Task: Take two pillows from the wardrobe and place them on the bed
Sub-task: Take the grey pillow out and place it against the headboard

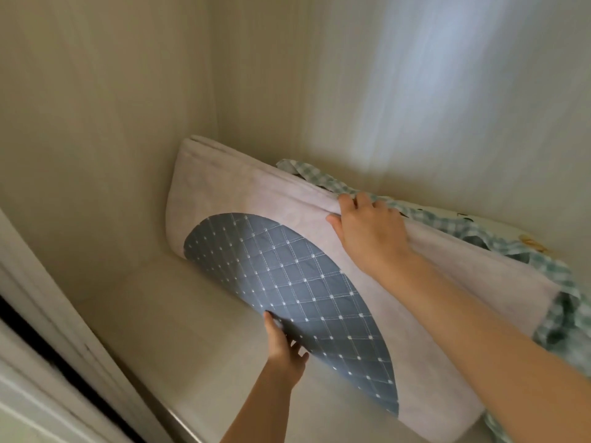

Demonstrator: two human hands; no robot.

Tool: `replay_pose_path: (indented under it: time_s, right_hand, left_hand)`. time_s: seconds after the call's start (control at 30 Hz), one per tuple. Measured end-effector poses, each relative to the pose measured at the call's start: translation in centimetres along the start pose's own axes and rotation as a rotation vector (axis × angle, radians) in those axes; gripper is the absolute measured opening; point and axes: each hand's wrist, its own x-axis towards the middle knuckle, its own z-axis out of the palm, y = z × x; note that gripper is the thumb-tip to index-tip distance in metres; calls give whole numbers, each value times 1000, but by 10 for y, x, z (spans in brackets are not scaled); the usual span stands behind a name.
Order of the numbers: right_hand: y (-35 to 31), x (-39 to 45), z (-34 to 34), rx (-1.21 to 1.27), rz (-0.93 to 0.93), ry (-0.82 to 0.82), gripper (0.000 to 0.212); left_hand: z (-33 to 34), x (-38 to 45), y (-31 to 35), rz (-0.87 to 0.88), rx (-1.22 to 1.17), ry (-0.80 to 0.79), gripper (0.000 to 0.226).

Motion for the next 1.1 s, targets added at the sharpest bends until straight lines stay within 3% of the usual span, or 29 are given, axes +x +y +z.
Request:
replay_pose_path:
  time_s: [0.23,0.4,0.7,0.77,0.83,0.97,1.1]
  right_hand:
    - [20,-13,-16,74,-47,67,40]
    - [32,-42,-29,156,-2,106,36]
    - [52,-90,-36,289,258,108,49]
    - [50,-98,-41,308,304,90,54]
    - [50,-112,-47,336,344,76,58]
    - [45,-151,-58,396,430,10,68]
    - [41,-181,-52,563,548,-26,77]
  left_hand:
    - [-18,-7,-9,-5,-200,-14,93]
    - [-19,-24,-20,18,-216,-140,84]
    - [-39,-65,9,185,124,-162,78]
    - [-42,-78,19,269,206,-75,80]
    - [-47,-97,26,357,232,-12,79]
    - [-55,-145,36,483,220,-71,69]
    - [-50,-180,42,594,312,-32,97]
